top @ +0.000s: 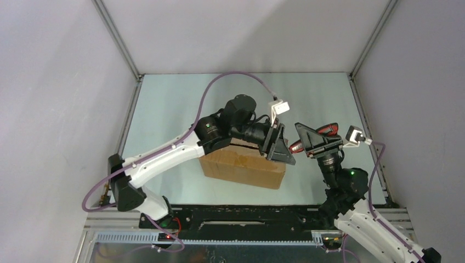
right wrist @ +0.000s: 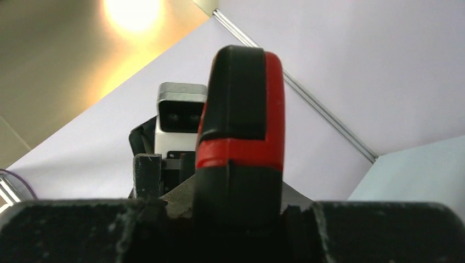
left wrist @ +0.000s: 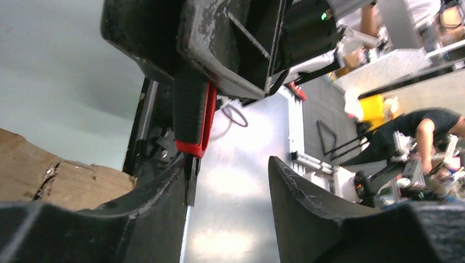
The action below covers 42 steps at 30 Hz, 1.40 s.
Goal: Unpack the express box
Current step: Adjust the knife.
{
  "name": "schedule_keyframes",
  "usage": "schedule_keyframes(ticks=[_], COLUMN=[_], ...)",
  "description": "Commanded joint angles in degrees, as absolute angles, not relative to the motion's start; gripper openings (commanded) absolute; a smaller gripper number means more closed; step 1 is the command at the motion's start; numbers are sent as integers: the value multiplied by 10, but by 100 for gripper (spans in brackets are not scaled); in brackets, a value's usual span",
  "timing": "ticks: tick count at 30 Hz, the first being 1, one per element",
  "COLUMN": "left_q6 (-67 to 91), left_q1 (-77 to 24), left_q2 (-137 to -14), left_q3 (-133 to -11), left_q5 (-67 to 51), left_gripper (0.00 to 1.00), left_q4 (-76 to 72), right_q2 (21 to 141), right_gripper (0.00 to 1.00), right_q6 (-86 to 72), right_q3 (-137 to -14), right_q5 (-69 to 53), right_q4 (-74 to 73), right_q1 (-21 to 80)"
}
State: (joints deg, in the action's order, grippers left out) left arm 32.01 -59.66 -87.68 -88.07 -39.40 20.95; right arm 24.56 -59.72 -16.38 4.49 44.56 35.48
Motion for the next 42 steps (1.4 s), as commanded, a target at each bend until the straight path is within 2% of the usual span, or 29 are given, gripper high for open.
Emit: schedule_keyframes(ticks=[1, 3, 4, 5, 10, 16, 21, 24, 29, 32, 36, 42], left_q6=[397, 399, 397, 392, 332, 254, 222, 211, 184, 171, 179, 163], left_q1=[-599, -598, -597, -596, -575, -553, -552, -549, -544, -538, -524, -517], left_q2=[-824, -820, -818, -816, -812, -799, -798, -802, -810, -811, -799, -793], left_q3=[-848, -842, -842, -843, -868, -886, -887, -891, -909, -912, -896, -887], left_q5=[-397, -391, -386, -381, -395, -443, -473, -501, -525, -525, -529, -530], left_gripper=[42, 11, 2, 0, 0, 0, 0, 0, 0, 0, 0, 0], left_q4=[77, 73, 75, 80, 159, 254, 288, 297, 333, 354, 346, 373], right_q2=[270, 277, 280, 281, 248, 209, 214, 232, 223, 207, 178, 172], right_gripper=[0, 0, 0, 0, 30, 61, 60, 52, 43, 47, 61, 63], right_q6=[-544, -543, -541, -541, -542, -549, -580, -589, -571, -572, -563, -578], right_q3=[-185, -191, -197, -204, -228, -261, -264, -264, -264, -264, -264, -263], right_q5=[91, 97, 94, 87, 43, -128, -274, -346, -411, -422, -422, -419], right_q4=[513, 506, 497, 481, 384, 242, 233, 246, 228, 211, 162, 149], right_q1=[388, 396, 398, 398, 387, 311, 240, 218, 208, 196, 177, 165])
